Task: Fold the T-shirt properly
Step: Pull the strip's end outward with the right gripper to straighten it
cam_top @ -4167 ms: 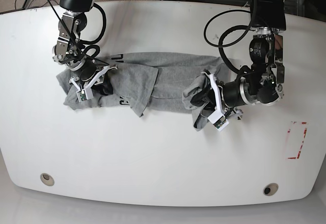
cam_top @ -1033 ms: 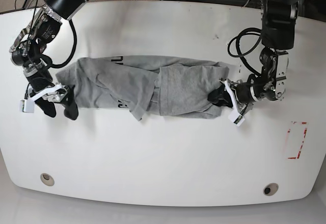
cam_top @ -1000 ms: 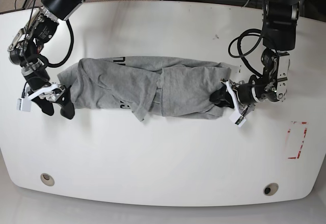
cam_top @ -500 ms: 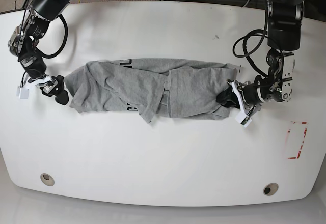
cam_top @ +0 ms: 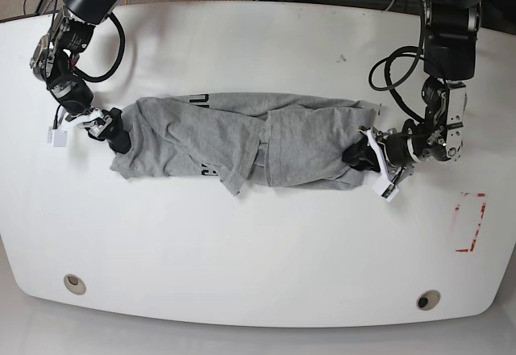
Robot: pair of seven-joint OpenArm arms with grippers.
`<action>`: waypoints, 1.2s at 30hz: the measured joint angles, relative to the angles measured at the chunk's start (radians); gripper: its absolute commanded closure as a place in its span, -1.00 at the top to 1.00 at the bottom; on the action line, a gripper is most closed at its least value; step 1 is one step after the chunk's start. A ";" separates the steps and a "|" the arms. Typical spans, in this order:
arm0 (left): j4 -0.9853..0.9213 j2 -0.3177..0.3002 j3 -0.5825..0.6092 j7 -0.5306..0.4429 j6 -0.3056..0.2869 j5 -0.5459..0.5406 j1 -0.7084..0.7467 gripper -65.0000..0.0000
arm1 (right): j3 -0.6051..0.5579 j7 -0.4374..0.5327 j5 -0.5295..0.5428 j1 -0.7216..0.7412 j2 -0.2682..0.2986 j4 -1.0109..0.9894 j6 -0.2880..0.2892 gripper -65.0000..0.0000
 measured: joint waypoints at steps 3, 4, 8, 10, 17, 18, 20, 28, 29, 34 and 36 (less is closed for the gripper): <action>0.000 0.000 0.000 0.000 0.000 0.000 0.000 -0.63 | -0.008 0.000 0.000 -0.004 -0.003 0.000 0.000 0.84; 0.000 0.000 0.000 0.000 0.000 0.000 0.000 -0.63 | -0.009 0.001 0.001 -0.005 -0.003 0.000 -0.001 0.84; 0.002 0.000 0.000 0.000 0.000 0.000 0.000 -0.63 | -0.009 0.002 0.001 -0.007 -0.005 0.000 -0.004 0.84; 0.002 0.000 0.000 0.000 0.000 0.001 0.000 -0.63 | -0.017 0.003 0.001 -0.008 -0.006 0.000 -0.004 0.83; 0.002 -0.002 0.000 0.000 0.000 0.000 0.000 -0.63 | -0.083 0.003 0.001 -0.007 -0.011 0.000 -0.004 0.40; 0.002 -0.002 0.000 0.000 0.000 0.000 0.000 -0.63 | -0.087 0.003 0.001 -0.006 -0.012 0.000 -0.004 0.35; 0.002 -0.003 0.000 0.000 0.000 0.000 0.000 -0.63 | -0.099 0.003 0.001 -0.006 -0.014 0.000 -0.004 0.25; 0.002 -0.003 0.000 0.000 0.000 0.000 0.000 -0.63 | -0.109 0.002 0.002 0.021 -0.031 -0.005 -0.026 -0.15; 0.002 -0.003 0.000 0.000 0.000 0.000 0.000 -0.63 | -0.110 0.002 0.003 0.024 -0.032 -0.005 -0.039 -0.27; 0.002 -0.003 0.000 0.000 0.000 0.001 0.000 -0.63 | -0.110 0.006 0.001 0.039 -0.032 -0.028 -0.081 -0.83; 0.002 -0.003 0.000 0.000 0.000 0.001 0.000 -0.63 | -0.113 0.006 -0.001 0.043 -0.031 -0.046 -0.083 -0.94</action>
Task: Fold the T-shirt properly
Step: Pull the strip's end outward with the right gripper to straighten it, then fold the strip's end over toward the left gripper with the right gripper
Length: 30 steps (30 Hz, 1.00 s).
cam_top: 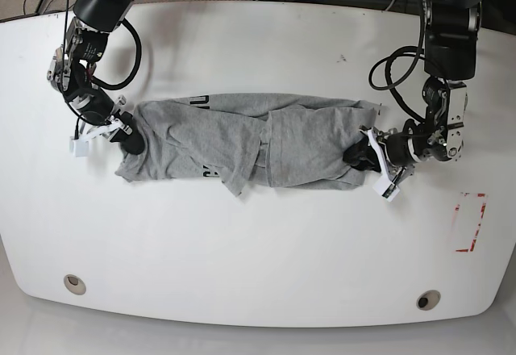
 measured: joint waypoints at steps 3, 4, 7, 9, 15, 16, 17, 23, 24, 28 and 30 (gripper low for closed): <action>0.000 0.000 0.001 0.000 0.000 0.000 0.000 -0.63 | -0.027 0.000 0.000 0.013 0.005 -0.026 -0.004 -0.97; 0.000 0.000 0.001 0.000 0.000 0.000 0.000 -0.63 | -0.038 -0.002 0.001 0.021 0.006 -0.037 -0.006 -0.98; 0.000 0.000 0.002 0.000 0.000 0.000 0.000 -0.63 | -0.060 -0.002 0.002 0.040 0.007 -0.050 -0.008 -1.00; 0.000 0.000 0.002 0.000 0.000 0.000 0.000 -0.63 | -0.070 -0.002 0.002 0.046 0.011 -0.050 -0.013 -1.00; 0.000 -0.001 0.002 0.000 0.000 0.000 0.000 -0.63 | -0.070 0.005 0.002 0.044 0.025 -0.048 -0.102 -1.00; 0.000 -0.002 0.002 0.000 0.000 0.000 0.000 -0.63 | -0.070 0.005 0.002 0.043 0.026 -0.047 -0.106 -1.00; 0.000 -0.002 0.002 0.000 0.000 0.001 0.000 -0.63 | -0.070 0.004 0.000 0.038 0.026 -0.038 -0.112 -1.00; 0.000 -0.002 0.002 0.000 0.000 0.000 0.000 -0.63 | -0.078 -0.008 0.000 0.006 0.015 0.103 -0.126 -1.00; 0.000 -0.002 0.002 0.000 0.000 0.000 -0.001 -0.63 | -0.087 -0.008 0.000 -0.002 0.011 0.143 -0.127 -1.00; 0.000 -0.002 0.002 0.001 0.000 0.001 -0.002 -0.63 | -0.140 -0.007 0.002 -0.027 0.005 0.274 -0.125 -1.00; 0.000 -0.001 0.003 0.001 0.000 0.001 -0.003 -0.63 | -0.169 -0.008 0.006 -0.041 -0.002 0.343 -0.125 -1.00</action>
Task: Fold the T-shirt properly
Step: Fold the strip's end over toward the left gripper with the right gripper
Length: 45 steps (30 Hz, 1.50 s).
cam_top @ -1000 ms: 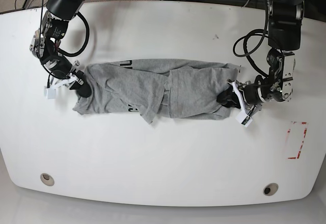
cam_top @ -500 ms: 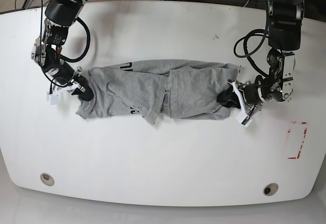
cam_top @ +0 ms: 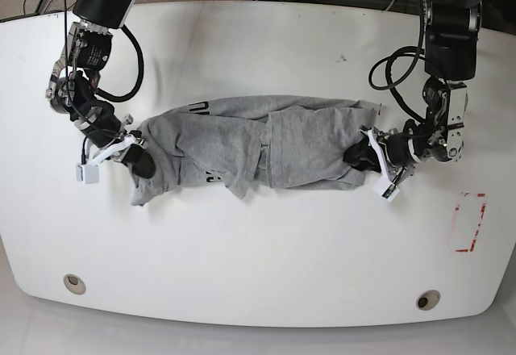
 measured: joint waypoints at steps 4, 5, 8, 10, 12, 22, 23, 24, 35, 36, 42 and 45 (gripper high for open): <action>0.000 0.001 0.001 0.000 0.000 0.000 -0.001 -0.63 | -0.066 0.000 0.010 -0.028 -0.008 0.122 0.008 -1.00; 0.000 0.001 0.001 0.000 0.000 0.000 -0.002 -0.63 | -0.084 -0.002 0.011 -0.030 -0.007 0.146 0.006 -1.00; 0.000 0.001 0.001 0.008 0.000 0.001 -0.003 -0.63 | -0.131 -0.006 -0.003 -0.031 -0.006 0.199 0.005 -1.00; 0.000 0.002 0.001 0.015 0.000 0.004 -0.010 -0.63 | -0.164 -0.007 -0.004 -0.032 -0.006 0.241 0.002 -1.00; 0.000 0.002 0.002 0.024 0.000 0.008 -0.018 -0.63 | -0.201 -0.004 -0.003 -0.032 -0.005 0.280 0.002 -1.00; -0.002 0.030 0.003 0.040 0.037 0.037 -0.037 -0.63 | -0.376 -0.005 -0.002 -0.026 -0.051 0.400 0.005 -1.00; -0.002 0.034 0.003 0.041 0.038 0.039 -0.039 -0.63 | -0.395 -0.006 -0.001 -0.025 -0.060 0.404 0.007 -1.00; -0.002 0.039 0.003 0.041 0.039 0.040 -0.040 -0.63 | -0.411 -0.004 -0.001 -0.024 -0.066 0.407 0.010 -1.00; -0.003 0.071 0.031 0.030 0.073 0.045 -0.046 -0.63 | -0.542 -0.016 -0.022 0.023 -0.189 0.408 0.013 -1.00; -0.002 0.074 0.038 0.029 0.080 0.045 -0.047 -0.63 | -0.550 -0.013 -0.038 0.026 -0.199 0.408 0.013 -1.00; 0.000 0.083 0.082 0.013 0.101 0.040 -0.050 -0.63 | -0.602 -0.014 -0.162 0.029 -0.288 0.399 0.014 -1.00; 0.002 0.086 0.091 0.011 0.101 0.036 -0.050 -0.63 | -0.622 -0.003 -0.209 0.041 -0.325 0.362 0.014 -1.00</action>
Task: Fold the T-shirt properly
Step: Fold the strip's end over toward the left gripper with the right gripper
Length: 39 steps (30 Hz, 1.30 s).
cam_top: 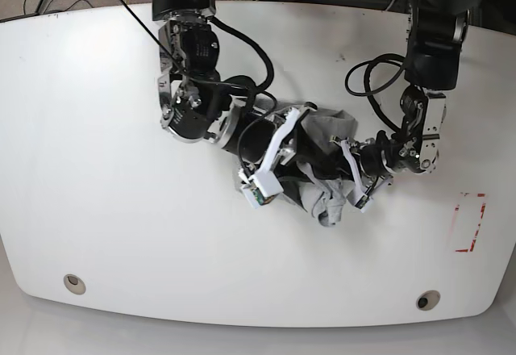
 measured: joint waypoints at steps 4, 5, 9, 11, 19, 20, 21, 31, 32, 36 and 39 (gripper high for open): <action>0.000 0.000 0.000 0.000 0.000 -0.003 0.000 -0.63 | -0.024 0.018 -0.033 0.017 -0.005 -0.052 0.002 -1.00; 0.000 -0.001 -0.001 0.000 -0.001 -0.003 0.000 -0.63 | -0.025 0.044 -0.032 0.021 -0.002 -0.068 0.003 -1.00; 0.001 -0.001 -0.001 0.000 -0.002 -0.003 0.000 -0.63 | -0.024 0.107 -0.033 0.032 0.006 -0.124 0.003 -1.00; 0.001 -0.001 -0.001 0.000 -0.004 -0.003 0.000 -0.63 | -0.024 0.118 -0.035 0.043 0.010 -0.154 0.001 -1.00; 0.002 -0.001 -0.001 0.000 -0.004 -0.003 0.000 -0.63 | -0.025 0.155 -0.037 0.072 0.031 -0.255 0.003 -0.89; 0.005 -0.001 -0.002 0.001 -0.004 -0.003 0.001 -0.63 | -0.024 0.166 -0.036 0.073 0.034 -0.264 0.003 -0.82; 0.008 -0.001 -0.002 0.003 -0.004 -0.002 0.002 -0.62 | -0.024 0.171 -0.036 0.074 0.034 -0.271 0.002 -0.72; 0.087 0.008 -0.029 0.062 -0.011 0.023 0.020 0.18 | -0.044 0.167 -0.031 0.094 0.017 -0.310 -0.001 0.64; 0.095 0.013 -0.053 0.083 -0.019 0.021 0.023 0.20 | -0.044 0.168 -0.029 0.096 0.015 -0.309 0.001 0.67; 0.120 0.020 -0.148 0.145 -0.011 0.037 0.031 0.20 | -0.037 0.171 -0.031 0.098 0.016 -0.303 0.002 0.67; 0.150 0.008 -0.207 0.204 -0.008 0.065 0.035 0.20 | -0.036 0.172 -0.029 0.096 0.034 -0.286 -0.001 0.67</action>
